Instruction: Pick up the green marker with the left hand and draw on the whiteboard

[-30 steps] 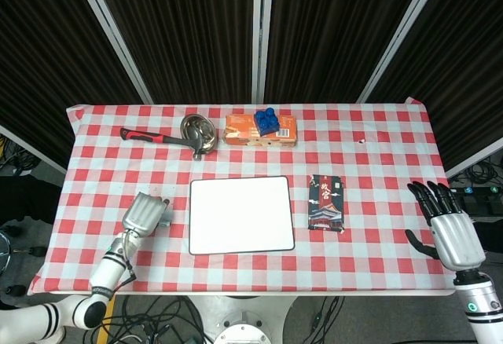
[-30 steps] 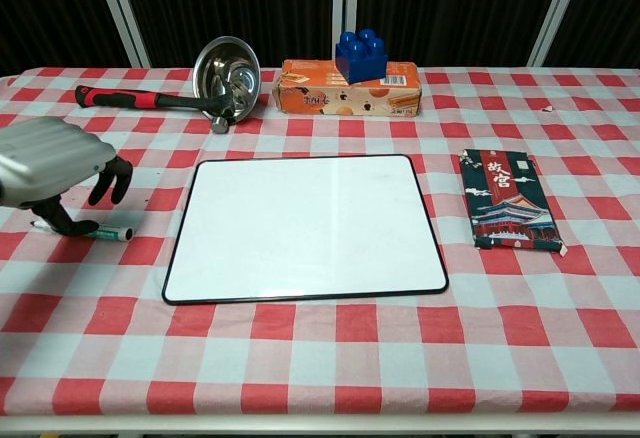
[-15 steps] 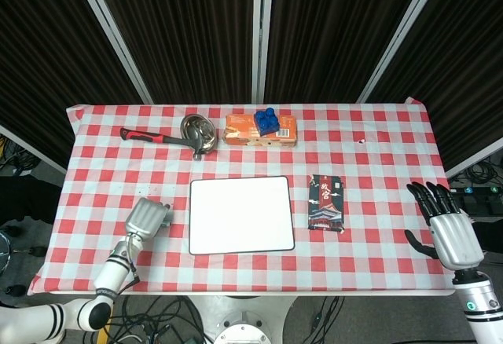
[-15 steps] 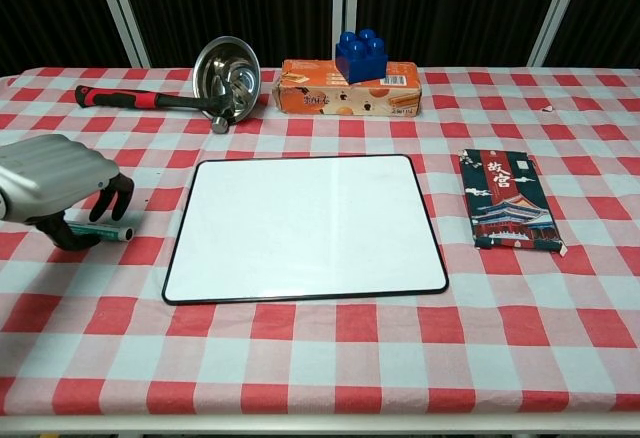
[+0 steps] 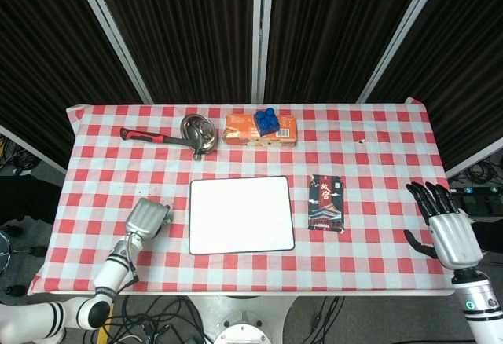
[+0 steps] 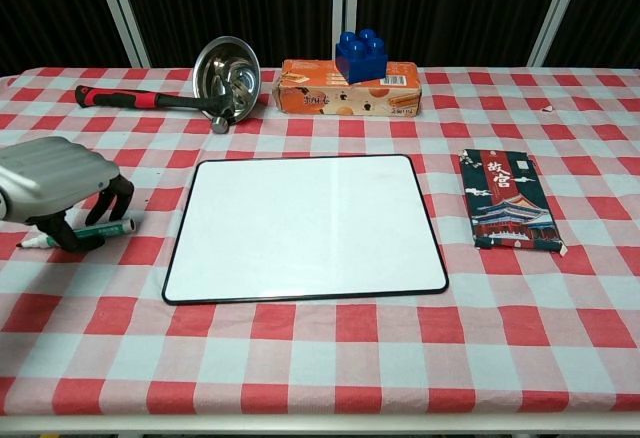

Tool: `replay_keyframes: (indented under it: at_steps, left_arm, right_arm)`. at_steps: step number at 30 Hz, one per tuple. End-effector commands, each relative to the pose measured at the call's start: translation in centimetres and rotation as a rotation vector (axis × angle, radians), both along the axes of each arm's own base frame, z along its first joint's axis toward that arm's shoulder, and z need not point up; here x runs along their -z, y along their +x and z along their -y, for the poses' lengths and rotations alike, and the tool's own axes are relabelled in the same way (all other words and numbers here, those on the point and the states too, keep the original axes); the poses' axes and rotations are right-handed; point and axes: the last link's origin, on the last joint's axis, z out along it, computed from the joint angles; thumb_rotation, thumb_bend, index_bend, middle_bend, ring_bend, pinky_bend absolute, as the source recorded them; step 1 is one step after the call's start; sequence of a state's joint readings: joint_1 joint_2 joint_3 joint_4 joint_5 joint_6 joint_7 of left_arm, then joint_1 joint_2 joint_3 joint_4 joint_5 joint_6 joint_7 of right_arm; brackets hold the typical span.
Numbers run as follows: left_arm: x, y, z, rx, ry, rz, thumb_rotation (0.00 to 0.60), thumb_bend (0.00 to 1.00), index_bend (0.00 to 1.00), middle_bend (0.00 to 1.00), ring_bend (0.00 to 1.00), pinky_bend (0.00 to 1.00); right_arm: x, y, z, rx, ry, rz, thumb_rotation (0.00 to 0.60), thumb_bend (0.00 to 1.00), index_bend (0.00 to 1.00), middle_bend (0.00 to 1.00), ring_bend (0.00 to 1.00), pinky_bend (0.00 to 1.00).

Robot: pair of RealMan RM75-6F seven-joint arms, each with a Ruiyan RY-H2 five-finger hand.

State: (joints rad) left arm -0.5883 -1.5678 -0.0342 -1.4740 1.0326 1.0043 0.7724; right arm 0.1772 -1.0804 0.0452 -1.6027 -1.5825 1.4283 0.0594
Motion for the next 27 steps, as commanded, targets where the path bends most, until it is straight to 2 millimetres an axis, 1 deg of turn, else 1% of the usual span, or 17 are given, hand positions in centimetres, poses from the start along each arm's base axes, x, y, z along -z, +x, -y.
replay_keyframes:
  at_steps: [1, 5, 8, 10, 13, 17, 20, 24, 27]
  left_arm:
    - [-0.8, 0.4, -0.1, -0.011, 0.020, 0.094, 0.600, 0.35, 0.58, 0.62, 0.78, 1.00]
    - [-2.1, 0.9, -0.5, -0.050, 0.032, 0.260, 0.600, 0.36, 0.59, 0.64, 0.79, 1.00]
    - [-3.0, 2.0, -0.9, -0.060, 0.016, 0.413, 0.600, 0.36, 0.59, 0.64, 0.79, 1.00]
    - [-3.2, 3.0, -1.3, -0.040, -0.007, 0.506, 0.600, 0.37, 0.59, 0.64, 0.78, 1.00]
    - [-2.9, 4.3, -1.8, 0.002, -0.042, 0.590, 0.600, 0.38, 0.58, 0.63, 0.77, 1.00]
    - [-1.9, 5.4, -2.5, 0.026, -0.089, 0.620, 0.600, 0.38, 0.57, 0.63, 0.77, 1.00]
    - [-1.8, 6.1, -3.2, 0.042, -0.095, 0.622, 0.600, 0.38, 0.56, 0.63, 0.77, 1.00]
    - [-1.8, 7.2, -2.9, 0.081, -0.102, 0.606, 0.600, 0.38, 0.56, 0.63, 0.77, 1.00]
    - [-1.2, 7.7, -3.0, 0.073, -0.131, 0.579, 0.600, 0.38, 0.57, 0.63, 0.77, 1.00]
  right_arm:
    - [0.0, -0.1, 0.0, 0.003, 0.001, 0.000, 0.600, 0.22, 0.00, 0.07, 0.00, 0.07]
    - [-0.1, 0.0, 0.0, -0.001, 0.002, -0.001, 0.600, 0.22, 0.00, 0.07, 0.00, 0.07]
    - [-0.2, 0.1, 0.0, -0.007, -0.002, -0.003, 0.600, 0.22, 0.00, 0.07, 0.00, 0.07]
    - [-0.3, 0.2, -0.1, -0.009, -0.002, -0.004, 0.600, 0.22, 0.00, 0.07, 0.00, 0.07]
    - [-0.4, 0.3, -0.1, -0.012, -0.002, -0.006, 0.600, 0.22, 0.00, 0.07, 0.00, 0.07]
    - [-0.5, 0.4, -0.1, -0.015, -0.004, -0.009, 0.600, 0.22, 0.00, 0.07, 0.00, 0.07]
    - [-0.6, 0.4, -0.2, -0.015, -0.009, -0.011, 0.600, 0.22, 0.00, 0.07, 0.00, 0.07]
    - [-0.7, 0.4, -0.3, -0.009, -0.011, -0.013, 0.600, 0.22, 0.00, 0.07, 0.00, 0.07]
    - [-0.6, 0.3, -0.4, -0.007, -0.008, -0.012, 0.600, 0.22, 0.00, 0.07, 0.00, 0.07]
